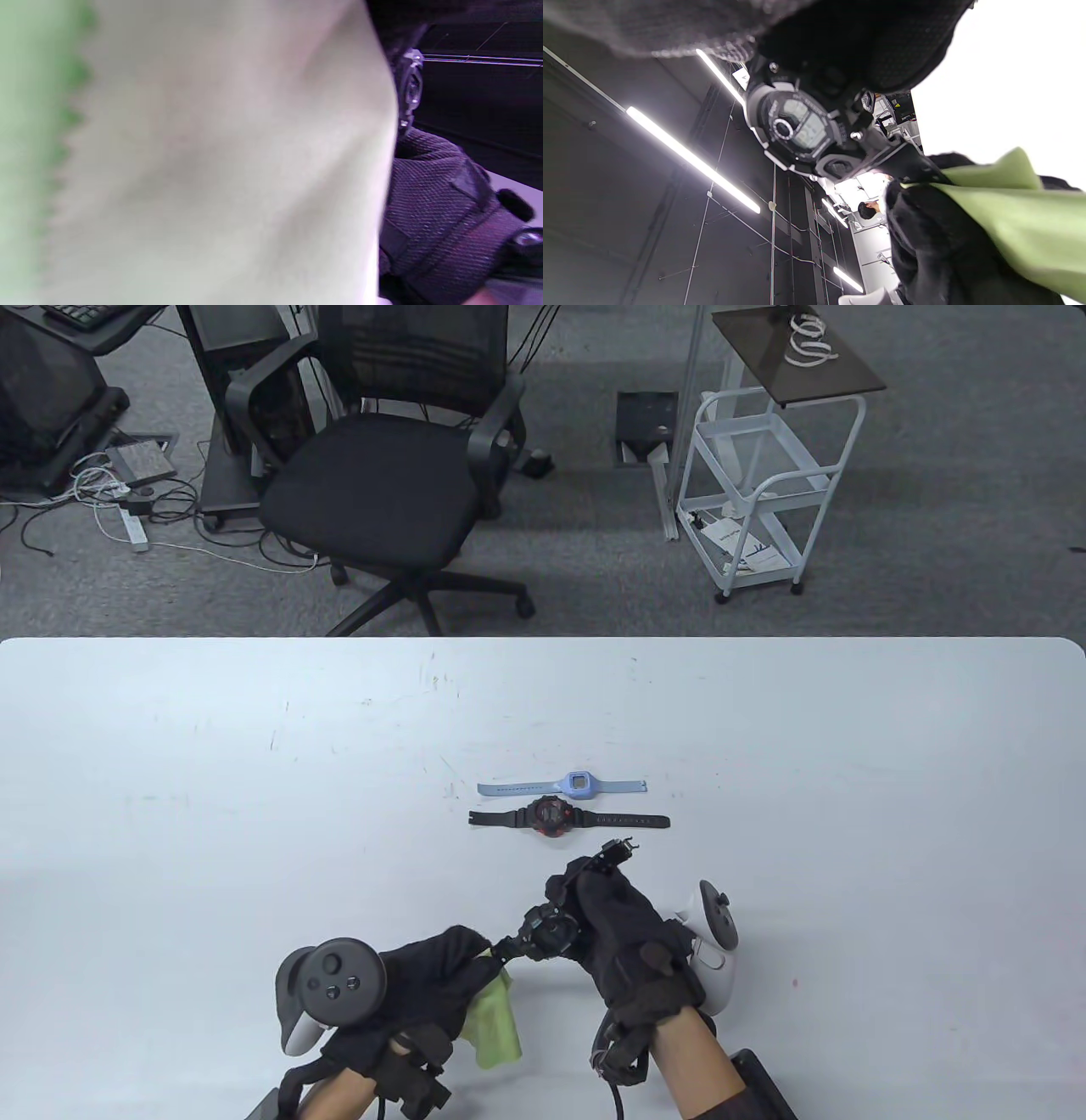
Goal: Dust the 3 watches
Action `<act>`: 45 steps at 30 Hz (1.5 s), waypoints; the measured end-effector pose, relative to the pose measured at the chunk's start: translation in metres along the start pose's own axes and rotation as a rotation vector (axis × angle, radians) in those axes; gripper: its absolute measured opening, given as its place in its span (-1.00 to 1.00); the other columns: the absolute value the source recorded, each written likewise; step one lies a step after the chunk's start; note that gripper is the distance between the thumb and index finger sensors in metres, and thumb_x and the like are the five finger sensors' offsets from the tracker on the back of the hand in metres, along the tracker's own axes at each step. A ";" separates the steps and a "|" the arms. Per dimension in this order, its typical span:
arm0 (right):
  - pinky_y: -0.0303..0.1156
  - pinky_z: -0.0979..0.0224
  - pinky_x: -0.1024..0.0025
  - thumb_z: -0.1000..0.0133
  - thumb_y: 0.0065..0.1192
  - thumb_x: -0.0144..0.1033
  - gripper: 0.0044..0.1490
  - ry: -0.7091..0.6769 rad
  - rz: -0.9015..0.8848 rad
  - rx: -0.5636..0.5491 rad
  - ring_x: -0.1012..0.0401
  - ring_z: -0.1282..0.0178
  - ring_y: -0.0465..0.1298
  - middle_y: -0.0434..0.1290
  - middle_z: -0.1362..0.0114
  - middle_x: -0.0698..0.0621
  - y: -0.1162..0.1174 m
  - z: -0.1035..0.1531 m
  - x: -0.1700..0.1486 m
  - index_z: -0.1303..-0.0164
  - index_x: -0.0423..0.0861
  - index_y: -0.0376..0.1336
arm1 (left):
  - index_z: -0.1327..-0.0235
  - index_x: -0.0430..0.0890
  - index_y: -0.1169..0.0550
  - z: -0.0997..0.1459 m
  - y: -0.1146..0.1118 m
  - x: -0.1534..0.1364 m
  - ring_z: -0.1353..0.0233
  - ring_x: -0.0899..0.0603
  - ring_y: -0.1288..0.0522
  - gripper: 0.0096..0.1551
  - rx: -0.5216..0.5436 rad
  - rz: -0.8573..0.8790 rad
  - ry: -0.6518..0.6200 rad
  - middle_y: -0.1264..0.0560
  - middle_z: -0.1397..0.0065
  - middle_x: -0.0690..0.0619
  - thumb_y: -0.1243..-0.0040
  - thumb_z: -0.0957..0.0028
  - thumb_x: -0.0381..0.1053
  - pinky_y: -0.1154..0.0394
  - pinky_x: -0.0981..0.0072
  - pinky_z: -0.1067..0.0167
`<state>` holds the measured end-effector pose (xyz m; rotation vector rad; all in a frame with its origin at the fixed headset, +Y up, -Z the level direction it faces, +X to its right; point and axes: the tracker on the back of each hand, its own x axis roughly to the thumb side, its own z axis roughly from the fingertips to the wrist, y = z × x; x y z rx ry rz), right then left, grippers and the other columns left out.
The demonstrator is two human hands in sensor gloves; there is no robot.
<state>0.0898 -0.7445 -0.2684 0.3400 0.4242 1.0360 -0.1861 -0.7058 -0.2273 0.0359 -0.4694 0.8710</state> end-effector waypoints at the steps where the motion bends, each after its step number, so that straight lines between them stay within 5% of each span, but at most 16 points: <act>1: 0.49 -0.41 0.10 -0.39 0.04 0.04 -0.42 0.004 0.014 0.005 0.20 -0.41 0.57 0.33 -0.54 0.05 0.000 0.000 0.001 -0.55 0.03 0.08 | 0.25 -0.17 -0.77 0.000 0.001 0.001 0.46 -0.05 -0.76 -0.51 0.009 -0.014 -0.008 -0.76 0.32 -0.03 -0.29 -0.05 0.24 -0.70 -0.07 0.19; 5: 0.49 -0.41 0.10 -0.39 0.04 0.04 -0.42 0.003 0.007 0.005 0.20 -0.41 0.57 0.33 -0.54 0.05 0.000 0.000 -0.001 -0.55 0.03 0.08 | 0.32 -0.16 -0.78 0.000 0.002 0.004 0.47 -0.06 -0.75 -0.51 0.013 -0.073 -0.021 -0.76 0.35 -0.01 -0.29 -0.06 0.27 -0.69 -0.09 0.18; 11: 0.49 -0.42 0.09 -0.39 0.04 0.05 -0.42 -0.006 0.015 -0.003 0.20 -0.42 0.57 0.33 -0.54 0.05 -0.003 0.001 0.002 -0.55 0.04 0.08 | 0.05 -0.20 -0.72 -0.002 -0.004 0.003 0.32 -0.09 -0.76 -0.52 -0.054 -0.009 -0.022 -0.73 0.16 -0.09 -0.24 -0.02 0.11 -0.66 -0.13 0.07; 20: 0.49 -0.42 0.09 -0.39 0.04 0.04 -0.42 -0.021 -0.006 -0.006 0.20 -0.42 0.57 0.33 -0.54 0.05 -0.003 0.002 0.004 -0.55 0.03 0.08 | 0.33 -0.15 -0.78 0.001 0.003 0.005 0.47 -0.06 -0.75 -0.51 0.011 -0.088 -0.020 -0.76 0.36 -0.01 -0.30 -0.07 0.29 -0.69 -0.09 0.17; 28: 0.49 -0.42 0.09 -0.39 0.04 0.04 -0.42 -0.026 -0.013 -0.018 0.20 -0.41 0.57 0.33 -0.54 0.05 -0.006 0.004 0.006 -0.55 0.03 0.08 | 0.07 -0.18 -0.71 -0.002 -0.005 0.006 0.31 -0.09 -0.76 -0.53 -0.065 -0.030 -0.035 -0.73 0.15 -0.08 -0.23 -0.03 0.13 -0.66 -0.13 0.06; 37: 0.49 -0.42 0.09 -0.39 0.04 0.04 -0.42 -0.035 -0.033 -0.014 0.20 -0.42 0.57 0.33 -0.54 0.05 -0.007 0.004 0.007 -0.55 0.03 0.08 | 0.36 -0.15 -0.78 0.001 0.002 0.006 0.48 -0.06 -0.75 -0.51 0.014 -0.090 -0.036 -0.76 0.37 -0.01 -0.30 -0.06 0.29 -0.70 -0.08 0.19; 45: 0.48 -0.42 0.09 -0.39 0.04 0.04 -0.42 -0.041 -0.036 -0.027 0.21 -0.41 0.57 0.33 -0.54 0.05 -0.010 0.006 0.010 -0.55 0.03 0.08 | 0.05 -0.18 -0.71 -0.003 -0.006 0.006 0.31 -0.09 -0.75 -0.52 -0.078 -0.042 -0.054 -0.72 0.15 -0.09 -0.22 -0.01 0.11 -0.66 -0.13 0.06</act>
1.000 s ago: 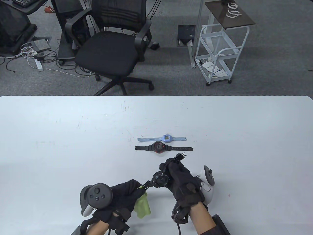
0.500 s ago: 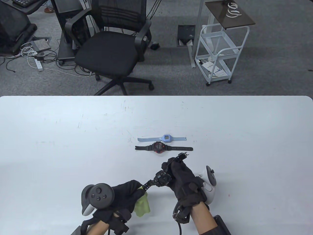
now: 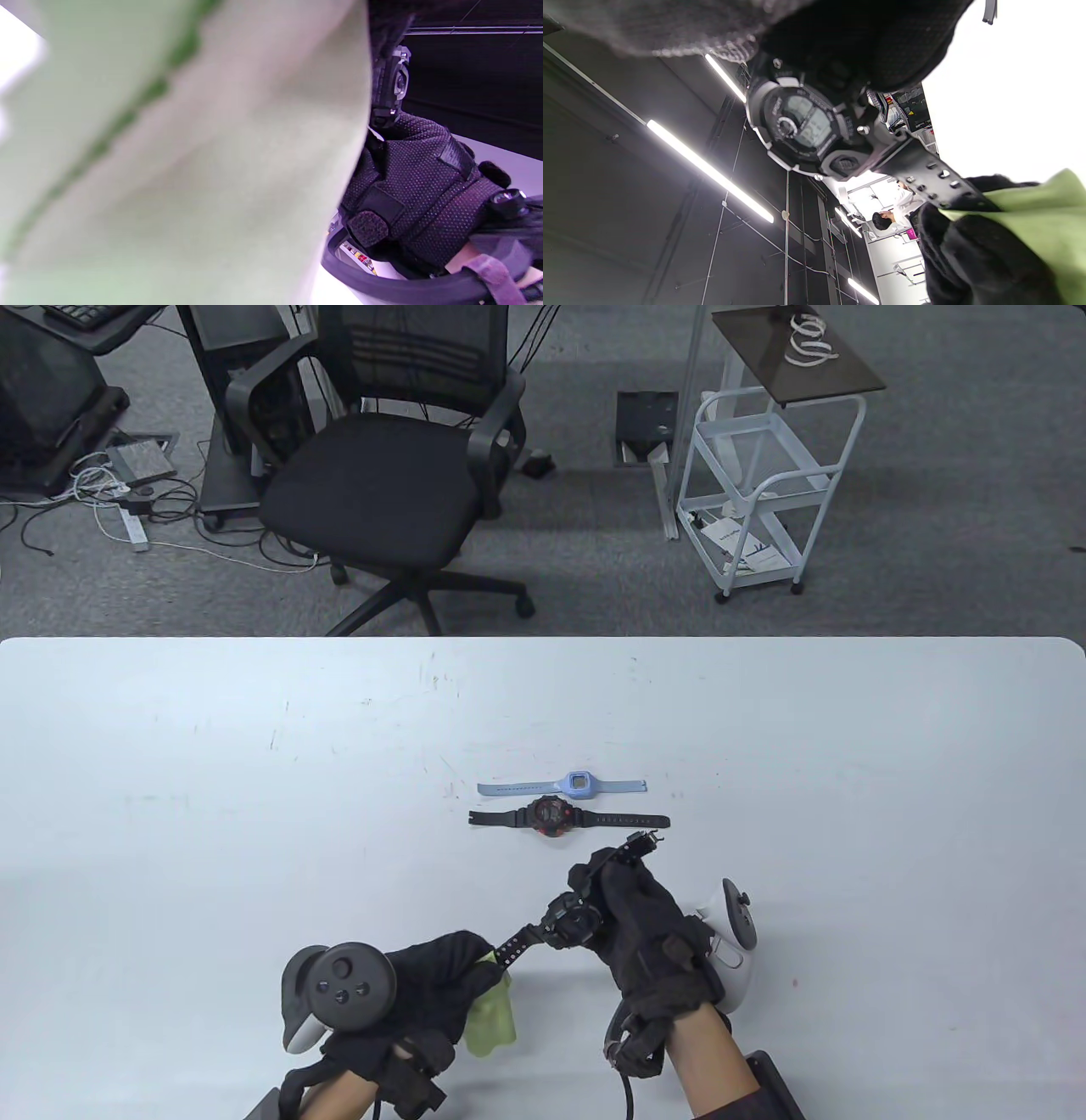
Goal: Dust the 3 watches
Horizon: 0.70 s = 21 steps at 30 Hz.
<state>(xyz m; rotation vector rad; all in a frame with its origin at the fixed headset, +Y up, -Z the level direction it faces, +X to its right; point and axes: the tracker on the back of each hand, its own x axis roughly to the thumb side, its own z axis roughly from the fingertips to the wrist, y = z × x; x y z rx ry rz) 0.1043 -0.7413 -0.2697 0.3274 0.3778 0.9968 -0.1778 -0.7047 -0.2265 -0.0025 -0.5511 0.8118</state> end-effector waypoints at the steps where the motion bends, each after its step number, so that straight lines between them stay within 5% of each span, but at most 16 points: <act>1: 0.48 -0.42 0.08 -0.39 0.04 0.04 -0.42 -0.002 -0.003 0.000 0.20 -0.41 0.57 0.33 -0.54 0.04 0.000 0.000 0.000 -0.55 0.03 0.09 | 0.03 -0.18 -0.70 0.000 0.000 -0.001 0.29 -0.10 -0.75 -0.52 -0.014 0.004 0.003 -0.72 0.13 -0.10 -0.22 -0.01 0.10 -0.66 -0.14 0.05; 4: 0.48 -0.42 0.08 -0.39 0.04 0.05 -0.42 -0.005 0.004 0.004 0.21 -0.42 0.57 0.33 -0.54 0.05 0.001 0.000 0.001 -0.55 0.03 0.08 | 0.00 -0.19 -0.68 0.000 0.000 -0.002 0.30 -0.10 -0.75 -0.52 -0.014 0.009 0.007 -0.71 0.11 -0.10 -0.22 -0.02 0.09 -0.65 -0.14 0.05; 12: 0.48 -0.42 0.08 -0.39 0.04 0.05 -0.42 -0.014 -0.015 -0.006 0.21 -0.41 0.57 0.33 -0.54 0.05 0.000 0.001 0.003 -0.55 0.04 0.08 | 0.32 -0.15 -0.78 0.004 0.006 -0.003 0.46 -0.06 -0.75 -0.52 0.082 -0.053 0.018 -0.76 0.35 -0.02 -0.32 -0.04 0.27 -0.69 -0.09 0.18; 18: 0.48 -0.42 0.08 -0.39 0.04 0.05 -0.42 -0.017 -0.007 -0.009 0.21 -0.42 0.57 0.33 -0.54 0.05 -0.002 0.002 0.005 -0.55 0.03 0.08 | 0.08 -0.18 -0.72 0.002 0.001 -0.001 0.32 -0.10 -0.75 -0.53 0.024 -0.040 0.004 -0.73 0.16 -0.10 -0.24 -0.01 0.12 -0.66 -0.14 0.06; 21: 0.48 -0.42 0.09 -0.39 0.04 0.05 -0.42 -0.019 -0.017 -0.015 0.21 -0.41 0.57 0.33 -0.54 0.05 -0.003 0.002 0.004 -0.55 0.04 0.08 | 0.14 -0.18 -0.74 0.002 0.001 -0.001 0.36 -0.09 -0.75 -0.53 0.049 -0.034 0.008 -0.74 0.22 -0.08 -0.27 0.00 0.16 -0.67 -0.12 0.10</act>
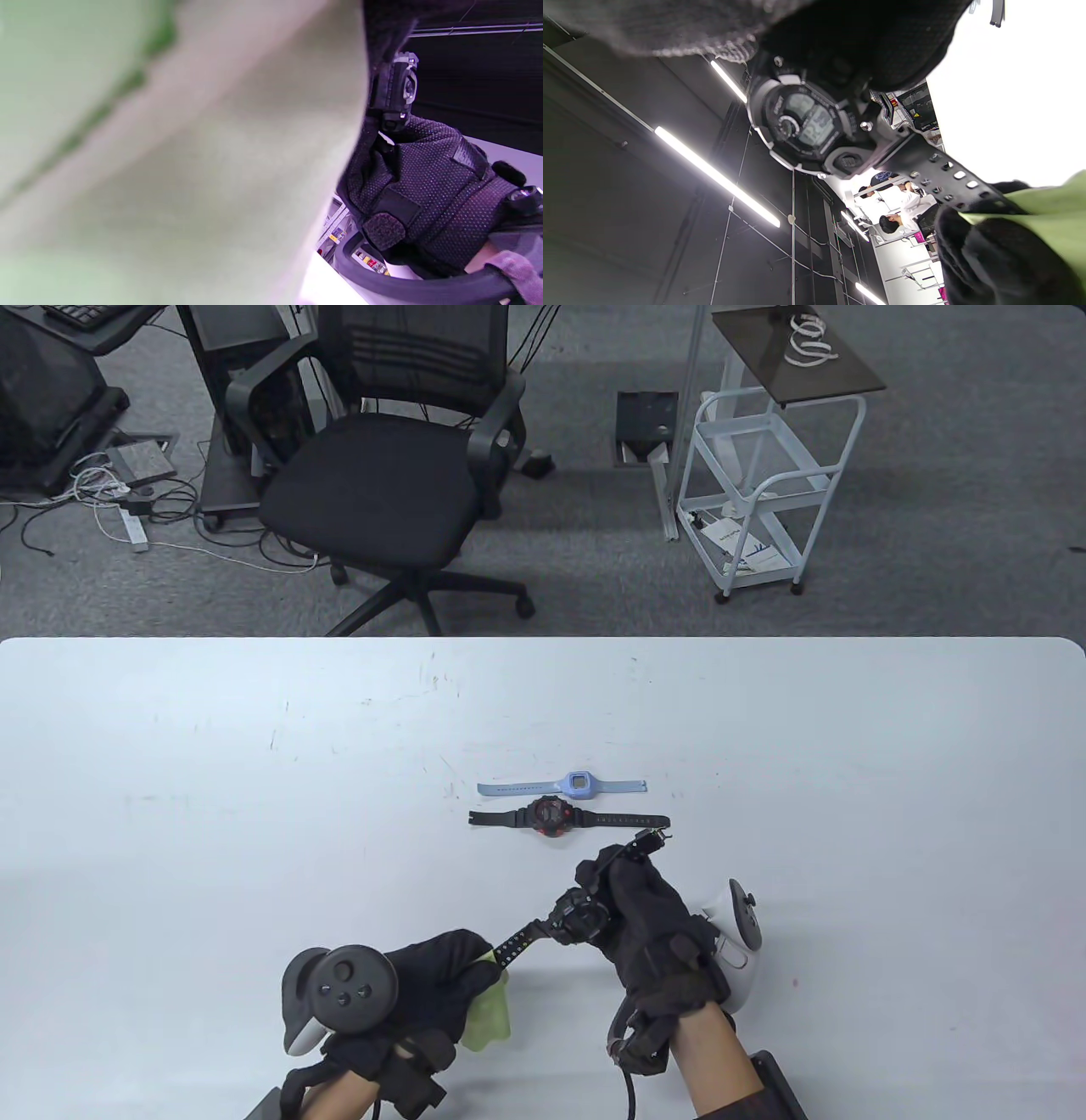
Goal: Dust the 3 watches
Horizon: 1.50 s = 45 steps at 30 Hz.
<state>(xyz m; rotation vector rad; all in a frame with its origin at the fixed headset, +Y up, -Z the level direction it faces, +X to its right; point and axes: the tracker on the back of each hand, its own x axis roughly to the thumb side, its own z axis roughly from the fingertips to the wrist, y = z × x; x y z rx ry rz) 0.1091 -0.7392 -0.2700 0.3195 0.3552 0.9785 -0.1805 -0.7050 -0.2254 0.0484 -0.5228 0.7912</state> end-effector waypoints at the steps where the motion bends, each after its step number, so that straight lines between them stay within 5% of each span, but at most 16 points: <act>1: 0.48 -0.42 0.08 -0.39 0.04 0.05 -0.42 -0.001 0.000 -0.002 0.21 -0.41 0.57 0.34 -0.54 0.05 0.000 0.000 0.001 -0.55 0.03 0.08 | 0.19 -0.18 -0.75 0.000 0.001 -0.001 0.39 -0.08 -0.75 -0.53 0.008 0.004 0.003 -0.75 0.26 -0.07 -0.29 0.00 0.18 -0.68 -0.11 0.12; 7: 0.48 -0.42 0.09 -0.39 0.04 0.05 -0.42 -0.005 -0.002 -0.002 0.21 -0.41 0.57 0.33 -0.54 0.05 0.000 0.000 0.001 -0.55 0.04 0.08 | 0.36 -0.16 -0.79 0.002 0.006 -0.002 0.49 -0.06 -0.75 -0.51 0.038 -0.020 0.011 -0.76 0.38 -0.02 -0.33 -0.03 0.29 -0.69 -0.08 0.19; 14: 0.48 -0.42 0.09 -0.39 0.04 0.05 -0.42 -0.012 0.009 -0.007 0.21 -0.42 0.57 0.33 -0.54 0.05 -0.002 0.001 0.003 -0.55 0.04 0.08 | 0.10 -0.18 -0.72 0.000 0.001 0.001 0.33 -0.10 -0.75 -0.53 -0.016 -0.011 0.005 -0.73 0.18 -0.09 -0.24 0.00 0.13 -0.66 -0.14 0.06; 21: 0.48 -0.42 0.09 -0.40 0.04 0.05 -0.42 -0.018 -0.004 -0.014 0.21 -0.42 0.57 0.33 -0.54 0.05 -0.004 0.001 0.005 -0.55 0.04 0.08 | 0.36 -0.16 -0.79 0.002 0.007 -0.002 0.49 -0.06 -0.74 -0.51 0.037 -0.012 0.016 -0.76 0.38 -0.05 -0.33 -0.03 0.28 -0.69 -0.09 0.20; 28: 0.48 -0.42 0.09 -0.40 0.04 0.05 -0.42 -0.025 -0.003 -0.022 0.21 -0.42 0.57 0.33 -0.54 0.05 -0.006 0.002 0.006 -0.55 0.04 0.08 | 0.14 -0.19 -0.74 0.000 0.003 -0.001 0.36 -0.09 -0.75 -0.53 -0.009 0.002 0.011 -0.74 0.22 -0.08 -0.25 0.00 0.15 -0.66 -0.13 0.09; 35: 0.48 -0.42 0.09 -0.40 0.04 0.05 -0.42 -0.032 -0.019 -0.029 0.22 -0.42 0.57 0.33 -0.54 0.05 -0.007 0.003 0.007 -0.55 0.04 0.08 | 0.37 -0.16 -0.79 0.001 0.006 -0.005 0.51 -0.05 -0.74 -0.49 0.030 0.008 0.028 -0.76 0.40 -0.01 -0.28 -0.05 0.28 -0.70 -0.07 0.22; 41: 0.48 -0.42 0.08 -0.40 0.04 0.05 -0.42 -0.042 -0.033 -0.041 0.22 -0.42 0.57 0.33 -0.54 0.05 -0.009 0.004 0.009 -0.55 0.03 0.08 | 0.11 -0.18 -0.72 0.000 0.003 -0.003 0.35 -0.08 -0.75 -0.53 -0.013 -0.003 0.013 -0.73 0.20 -0.08 -0.25 -0.01 0.15 -0.67 -0.12 0.08; 45: 0.48 -0.42 0.09 -0.40 0.04 0.05 -0.42 -0.041 -0.036 -0.044 0.21 -0.41 0.57 0.33 -0.54 0.05 -0.011 0.004 0.009 -0.55 0.04 0.08 | 0.15 -0.18 -0.73 0.000 0.003 -0.002 0.38 -0.07 -0.74 -0.53 0.002 -0.004 0.017 -0.74 0.24 -0.07 -0.26 -0.01 0.17 -0.67 -0.11 0.11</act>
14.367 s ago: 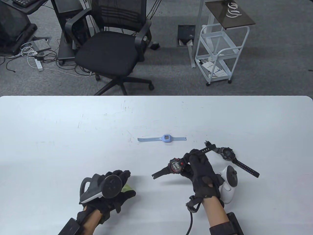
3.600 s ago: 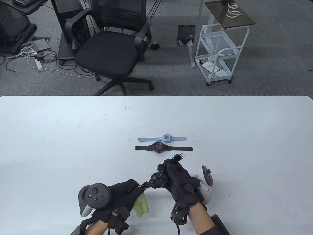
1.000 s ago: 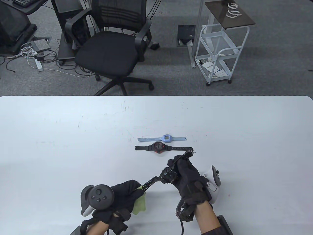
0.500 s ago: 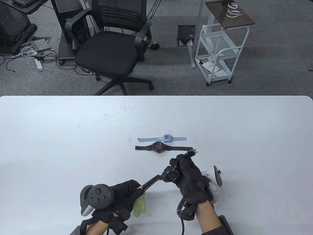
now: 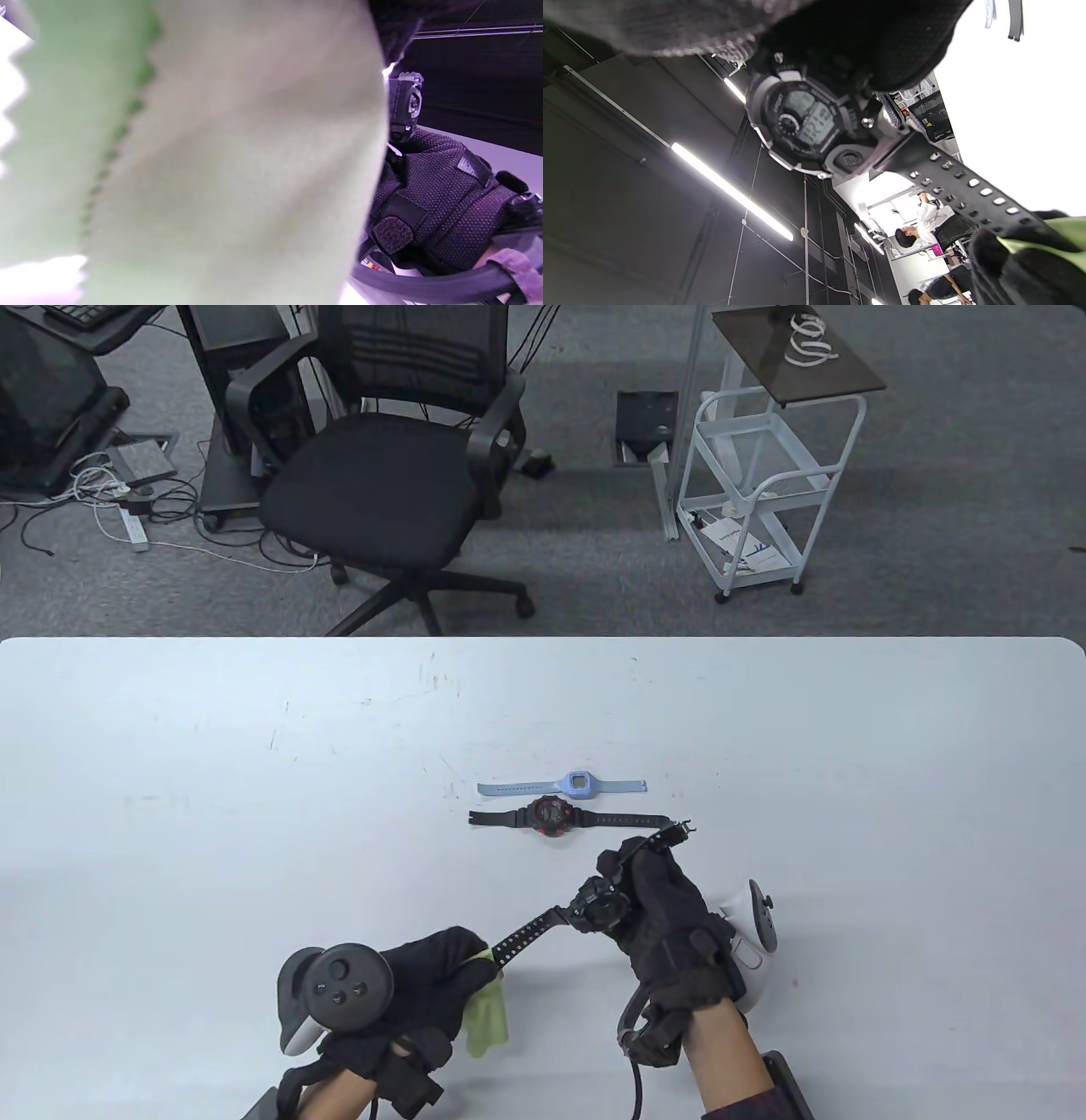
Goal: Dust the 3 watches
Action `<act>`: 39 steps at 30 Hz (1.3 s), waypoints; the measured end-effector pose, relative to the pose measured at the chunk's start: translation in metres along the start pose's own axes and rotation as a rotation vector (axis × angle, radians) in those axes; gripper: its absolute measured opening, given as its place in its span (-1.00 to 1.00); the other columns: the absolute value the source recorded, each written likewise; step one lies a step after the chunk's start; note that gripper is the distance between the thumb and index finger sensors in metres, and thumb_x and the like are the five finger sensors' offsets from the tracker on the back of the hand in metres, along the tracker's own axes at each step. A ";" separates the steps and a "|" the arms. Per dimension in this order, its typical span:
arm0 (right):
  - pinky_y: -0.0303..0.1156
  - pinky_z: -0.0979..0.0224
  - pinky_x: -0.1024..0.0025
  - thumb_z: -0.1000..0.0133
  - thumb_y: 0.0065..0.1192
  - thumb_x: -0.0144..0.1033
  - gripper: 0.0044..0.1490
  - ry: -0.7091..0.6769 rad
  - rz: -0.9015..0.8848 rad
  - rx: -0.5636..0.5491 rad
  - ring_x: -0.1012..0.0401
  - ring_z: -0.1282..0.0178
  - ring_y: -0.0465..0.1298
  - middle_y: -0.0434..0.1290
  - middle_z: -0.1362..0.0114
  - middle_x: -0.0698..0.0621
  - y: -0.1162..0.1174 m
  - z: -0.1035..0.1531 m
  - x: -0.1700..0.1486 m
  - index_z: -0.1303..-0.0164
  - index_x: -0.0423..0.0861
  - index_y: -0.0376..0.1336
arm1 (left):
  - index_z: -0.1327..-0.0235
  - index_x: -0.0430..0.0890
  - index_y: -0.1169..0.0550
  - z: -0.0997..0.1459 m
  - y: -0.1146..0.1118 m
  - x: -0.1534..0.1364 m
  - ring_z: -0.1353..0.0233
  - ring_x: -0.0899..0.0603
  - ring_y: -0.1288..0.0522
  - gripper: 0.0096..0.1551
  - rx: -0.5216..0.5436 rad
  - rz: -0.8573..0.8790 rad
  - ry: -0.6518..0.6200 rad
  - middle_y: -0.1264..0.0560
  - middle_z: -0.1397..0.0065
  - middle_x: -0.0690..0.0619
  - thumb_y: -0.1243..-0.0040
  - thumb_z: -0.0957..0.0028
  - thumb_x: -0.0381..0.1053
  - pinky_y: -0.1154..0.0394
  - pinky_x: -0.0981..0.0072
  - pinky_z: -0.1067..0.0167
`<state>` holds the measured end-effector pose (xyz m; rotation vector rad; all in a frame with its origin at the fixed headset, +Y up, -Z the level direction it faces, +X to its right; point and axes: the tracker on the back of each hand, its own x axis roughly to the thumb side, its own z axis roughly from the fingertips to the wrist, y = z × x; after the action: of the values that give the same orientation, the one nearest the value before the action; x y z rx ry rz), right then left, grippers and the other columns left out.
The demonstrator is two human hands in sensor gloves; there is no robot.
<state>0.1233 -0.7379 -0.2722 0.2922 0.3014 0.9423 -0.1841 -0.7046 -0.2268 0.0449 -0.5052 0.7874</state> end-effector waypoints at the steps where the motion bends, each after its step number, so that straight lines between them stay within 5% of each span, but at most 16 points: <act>1: 0.48 -0.42 0.09 -0.40 0.04 0.06 -0.42 -0.001 0.001 0.000 0.22 -0.41 0.58 0.33 -0.54 0.05 0.000 0.000 0.000 -0.55 0.04 0.08 | 0.19 -0.18 -0.75 0.001 0.001 -0.001 0.41 -0.06 -0.75 -0.52 0.009 0.000 0.001 -0.74 0.27 -0.06 -0.27 -0.02 0.20 -0.68 -0.10 0.13; 6: 0.48 -0.42 0.09 -0.40 0.04 0.06 -0.42 -0.002 -0.005 0.000 0.22 -0.42 0.57 0.33 -0.54 0.05 0.000 0.000 0.000 -0.55 0.03 0.08 | 0.34 -0.17 -0.79 0.002 0.006 -0.003 0.48 -0.06 -0.74 -0.51 0.040 0.008 0.009 -0.76 0.37 -0.03 -0.32 -0.03 0.27 -0.69 -0.09 0.18; 14: 0.48 -0.42 0.09 -0.40 0.03 0.06 -0.42 -0.006 0.005 -0.001 0.22 -0.42 0.57 0.33 -0.54 0.05 -0.001 0.001 0.001 -0.55 0.03 0.08 | 0.16 -0.17 -0.74 0.000 0.002 -0.002 0.37 -0.07 -0.75 -0.53 0.010 -0.001 0.012 -0.73 0.23 -0.08 -0.26 0.00 0.17 -0.67 -0.11 0.10; 20: 0.48 -0.42 0.09 -0.40 0.03 0.06 -0.42 -0.012 0.000 -0.009 0.22 -0.42 0.57 0.33 -0.54 0.05 -0.002 0.001 0.003 -0.55 0.04 0.08 | 0.38 -0.16 -0.80 0.002 0.007 -0.003 0.50 -0.06 -0.74 -0.51 0.054 0.008 0.014 -0.76 0.40 -0.04 -0.32 -0.02 0.28 -0.69 -0.08 0.20; 26: 0.48 -0.42 0.09 -0.40 0.03 0.06 -0.42 -0.019 -0.002 -0.018 0.22 -0.42 0.57 0.33 -0.54 0.05 -0.005 0.002 0.004 -0.55 0.04 0.08 | 0.09 -0.18 -0.71 0.001 0.004 -0.002 0.31 -0.09 -0.75 -0.54 0.011 -0.010 0.017 -0.72 0.16 -0.10 -0.26 0.01 0.12 -0.65 -0.14 0.05; 33: 0.48 -0.42 0.09 -0.40 0.03 0.06 -0.42 -0.022 -0.017 -0.029 0.22 -0.41 0.57 0.33 -0.54 0.05 -0.008 0.002 0.005 -0.55 0.03 0.08 | 0.33 -0.16 -0.78 0.002 0.007 -0.004 0.46 -0.07 -0.75 -0.54 0.048 0.009 0.011 -0.76 0.35 -0.04 -0.32 -0.02 0.23 -0.68 -0.11 0.16; 39: 0.48 -0.42 0.09 -0.40 0.03 0.06 -0.42 -0.020 -0.019 -0.029 0.22 -0.41 0.58 0.33 -0.54 0.05 -0.008 0.002 0.004 -0.55 0.04 0.08 | 0.16 -0.17 -0.75 0.002 0.006 -0.003 0.34 -0.10 -0.75 -0.57 0.052 -0.001 0.011 -0.74 0.21 -0.09 -0.30 0.00 0.14 -0.66 -0.14 0.06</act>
<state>0.1327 -0.7394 -0.2736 0.2715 0.2717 0.9238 -0.1909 -0.7032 -0.2271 0.0893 -0.4741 0.7996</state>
